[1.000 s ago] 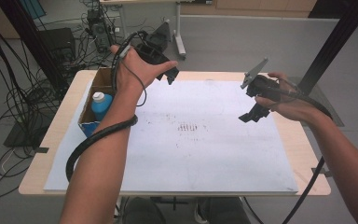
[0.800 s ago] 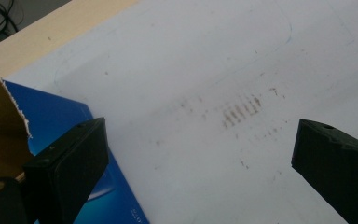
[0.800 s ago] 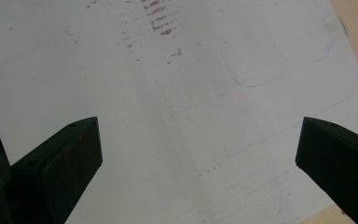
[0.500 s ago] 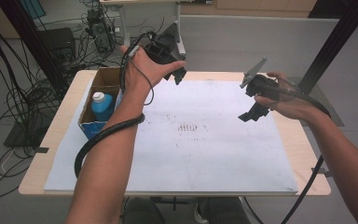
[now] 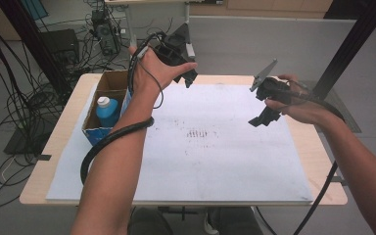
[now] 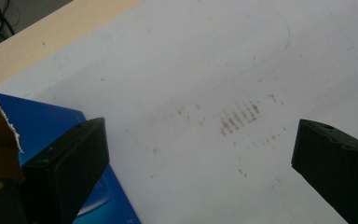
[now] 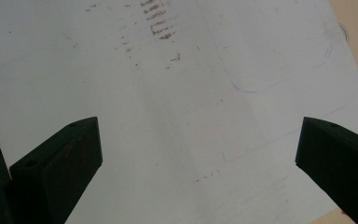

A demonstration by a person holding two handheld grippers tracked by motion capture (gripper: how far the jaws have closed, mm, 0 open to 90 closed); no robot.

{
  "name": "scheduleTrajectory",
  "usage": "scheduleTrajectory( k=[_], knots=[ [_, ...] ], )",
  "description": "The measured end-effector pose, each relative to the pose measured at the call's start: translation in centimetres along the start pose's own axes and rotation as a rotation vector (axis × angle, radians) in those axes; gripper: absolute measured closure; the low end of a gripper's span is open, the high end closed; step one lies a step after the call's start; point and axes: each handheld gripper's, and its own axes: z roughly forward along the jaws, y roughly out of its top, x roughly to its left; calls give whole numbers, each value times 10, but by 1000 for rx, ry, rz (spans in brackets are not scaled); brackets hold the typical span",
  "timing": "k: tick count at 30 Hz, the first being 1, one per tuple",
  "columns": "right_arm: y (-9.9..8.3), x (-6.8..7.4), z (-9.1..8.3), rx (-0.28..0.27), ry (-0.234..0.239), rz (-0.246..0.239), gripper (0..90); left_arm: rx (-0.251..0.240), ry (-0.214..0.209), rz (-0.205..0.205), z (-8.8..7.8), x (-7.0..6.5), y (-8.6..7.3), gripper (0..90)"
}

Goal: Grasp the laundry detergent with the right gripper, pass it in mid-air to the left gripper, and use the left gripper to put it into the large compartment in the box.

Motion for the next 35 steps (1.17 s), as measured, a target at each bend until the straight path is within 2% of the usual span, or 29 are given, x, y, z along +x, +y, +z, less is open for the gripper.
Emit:
scheduleTrajectory(
  k=[7,17,35],
  knots=[
    [0,0,-1,1,1,3,1,4,15,-5,0,2,-1,44],
    [3,0,-1,1,2,-1,1,-1,14,-2,-2,3,-1,44],
    [6,2,1,0,5,-6,1,-13,34,-27,-4,11,-5,44]
  ],
)
